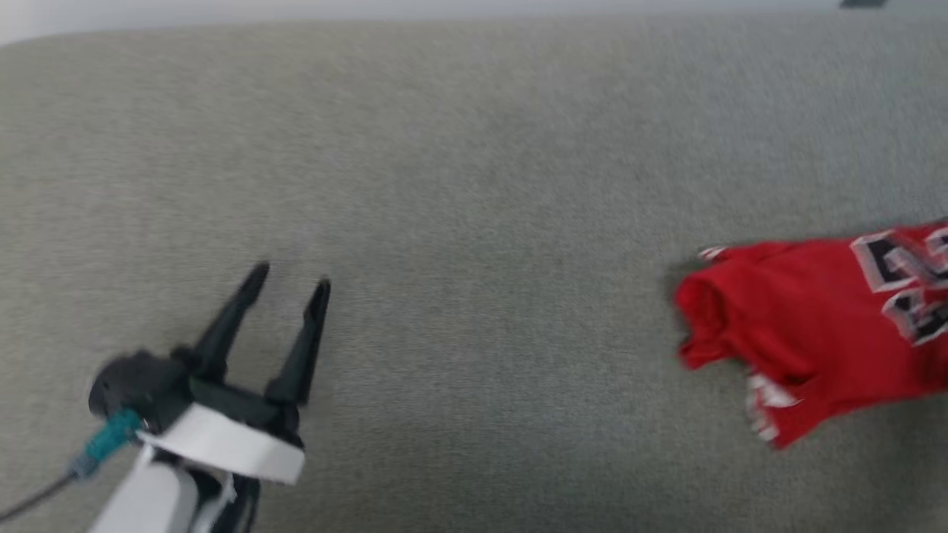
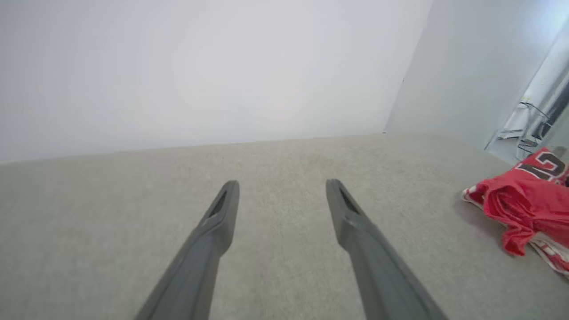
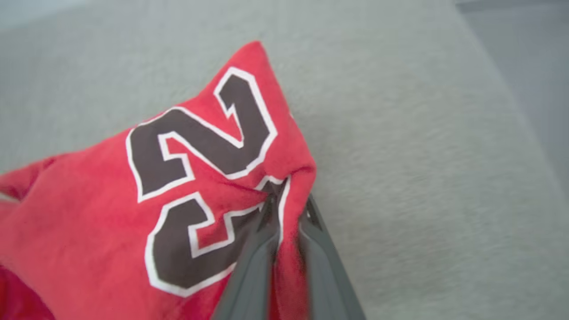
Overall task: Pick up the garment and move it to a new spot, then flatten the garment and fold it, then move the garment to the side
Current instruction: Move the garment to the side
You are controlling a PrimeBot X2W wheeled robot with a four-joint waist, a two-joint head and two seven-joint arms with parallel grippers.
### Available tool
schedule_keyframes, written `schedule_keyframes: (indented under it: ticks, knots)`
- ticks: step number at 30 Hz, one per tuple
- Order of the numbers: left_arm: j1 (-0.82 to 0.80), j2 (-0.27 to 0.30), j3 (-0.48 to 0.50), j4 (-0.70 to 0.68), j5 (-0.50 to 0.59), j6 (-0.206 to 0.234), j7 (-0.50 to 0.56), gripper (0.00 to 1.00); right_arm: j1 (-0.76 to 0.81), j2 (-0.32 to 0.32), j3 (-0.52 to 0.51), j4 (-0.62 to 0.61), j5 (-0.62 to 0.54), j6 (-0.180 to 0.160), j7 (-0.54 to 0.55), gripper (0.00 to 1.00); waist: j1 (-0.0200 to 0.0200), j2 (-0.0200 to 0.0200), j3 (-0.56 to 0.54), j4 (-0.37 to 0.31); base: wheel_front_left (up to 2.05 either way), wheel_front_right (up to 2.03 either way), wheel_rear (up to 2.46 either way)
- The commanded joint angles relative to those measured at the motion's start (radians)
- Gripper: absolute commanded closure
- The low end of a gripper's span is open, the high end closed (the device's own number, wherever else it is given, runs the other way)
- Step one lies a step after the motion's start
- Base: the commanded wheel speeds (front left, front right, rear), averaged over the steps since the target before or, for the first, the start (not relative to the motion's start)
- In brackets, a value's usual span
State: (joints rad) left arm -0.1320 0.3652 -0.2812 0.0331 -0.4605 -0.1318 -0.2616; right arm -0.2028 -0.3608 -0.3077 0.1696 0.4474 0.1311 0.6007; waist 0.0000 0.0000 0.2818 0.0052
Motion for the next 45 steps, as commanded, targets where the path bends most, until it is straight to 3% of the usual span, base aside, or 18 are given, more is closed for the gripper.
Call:
schedule_keyframes:
  ticks: [1, 6, 14, 22, 31, 32, 33, 34, 38, 45]
  knots:
    - [-0.063, 0.034, -0.013, -0.014, -0.007, 0.002, -0.004, 0.0, -0.055, 0.001, -0.051, 0.002, -0.011, -0.001, -0.038, 1.0, 0.0, 0.0, 0.084, -0.07, 0.0, 0.0, 0.0]
    - [-0.212, 0.113, -0.063, -0.043, -0.016, 0.002, -0.003, 0.0, -0.176, 0.01, -0.198, 0.035, -0.046, -0.001, -0.105, 1.0, 0.0, 0.0, 0.186, -0.123, 0.0, 0.0, 0.0]
    - [-0.396, 0.197, -0.117, -0.098, -0.035, 0.002, -0.003, 0.0, -0.325, -0.012, -0.34, 0.124, -0.106, -0.001, -0.151, 1.0, 0.0, 0.0, 0.292, -0.15, 0.0, 0.0, 0.0]
    - [-0.483, 0.246, -0.14, -0.146, -0.059, 0.002, -0.003, 0.0, -0.477, -0.01, -0.472, 0.226, -0.255, -0.001, -0.268, 1.0, 0.0, 0.0, 0.357, -0.157, 0.0, 0.0, 0.0]
    - [-0.468, 0.266, -0.141, -0.141, -0.054, 0.002, -0.003, 0.0, -0.562, -0.01, -0.509, 0.422, -0.392, -0.001, -0.427, 1.0, 0.0, 0.0, 0.37, -0.147, 0.0, 0.0, 0.0]
    - [-0.462, 0.264, -0.139, -0.139, -0.055, 0.002, -0.003, 0.0, -0.564, -0.015, -0.506, 0.44, -0.404, -0.001, -0.44, 0.82, 0.0, 0.0, 0.367, -0.146, 0.0, 0.0, 0.0]
    - [-0.455, 0.262, -0.139, -0.136, -0.056, 0.002, -0.003, 0.0, -0.566, -0.016, -0.502, 0.458, -0.411, -0.001, -0.451, 0.52, 0.0, 0.0, 0.362, -0.145, 0.0, 0.0, 0.0]
    - [-0.451, 0.259, -0.14, -0.133, -0.057, 0.002, -0.003, 0.0, -0.568, -0.016, -0.495, 0.477, -0.414, -0.001, -0.458, 0.0, 0.0, 0.0, 0.355, -0.144, 0.0, 0.0, 0.0]
    - [-0.428, 0.238, -0.146, -0.111, -0.048, 0.002, -0.003, 0.0, -0.555, -0.038, -0.451, 0.525, -0.431, -0.001, -0.499, 0.0, 0.0, 0.0, 0.314, -0.138, 0.0, 0.0, 0.0]
    - [-0.327, 0.151, -0.107, -0.053, -0.039, 0.002, -0.003, 0.0, -0.471, -0.056, -0.224, 0.523, -0.387, -0.001, -0.529, 0.0, 0.0, 0.0, 0.184, -0.11, 0.0, 0.0, 0.0]
